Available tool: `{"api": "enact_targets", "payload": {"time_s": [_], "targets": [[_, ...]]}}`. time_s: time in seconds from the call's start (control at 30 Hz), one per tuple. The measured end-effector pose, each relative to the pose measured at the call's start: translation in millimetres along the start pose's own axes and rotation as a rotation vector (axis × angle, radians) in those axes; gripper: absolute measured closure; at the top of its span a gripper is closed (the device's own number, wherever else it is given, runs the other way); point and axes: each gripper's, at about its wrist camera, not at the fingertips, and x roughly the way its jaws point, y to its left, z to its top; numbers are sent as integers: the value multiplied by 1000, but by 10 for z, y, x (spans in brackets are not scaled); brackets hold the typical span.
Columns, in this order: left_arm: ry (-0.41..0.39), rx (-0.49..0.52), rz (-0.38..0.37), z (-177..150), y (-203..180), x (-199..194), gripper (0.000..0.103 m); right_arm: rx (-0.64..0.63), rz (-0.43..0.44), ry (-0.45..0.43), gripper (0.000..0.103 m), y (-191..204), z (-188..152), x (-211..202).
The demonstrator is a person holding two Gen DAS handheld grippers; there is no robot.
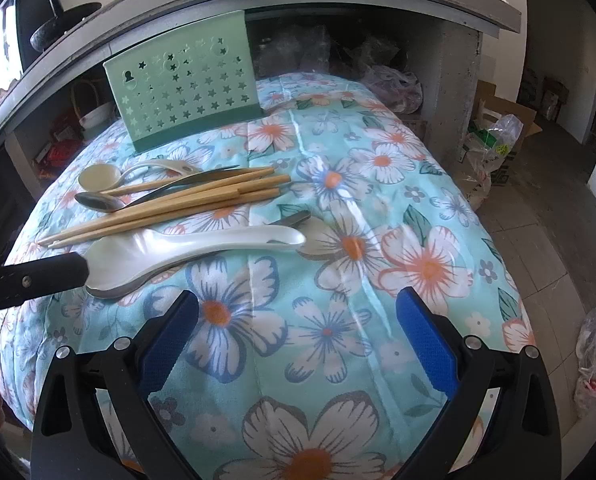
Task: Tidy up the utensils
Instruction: 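Reach the left tool to the large white ceramic spoon and grasp it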
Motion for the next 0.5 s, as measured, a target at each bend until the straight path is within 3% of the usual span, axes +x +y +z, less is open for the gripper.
{"api": "enact_targets", "payload": {"time_s": [0.2,0.5], "targets": [[23,-150,-36,38,236,114,79,20,17,20,6,-25,-18,47],[27,-225,-57,122,335,232,80,24,28,11,6,38,-26,-37]]}}
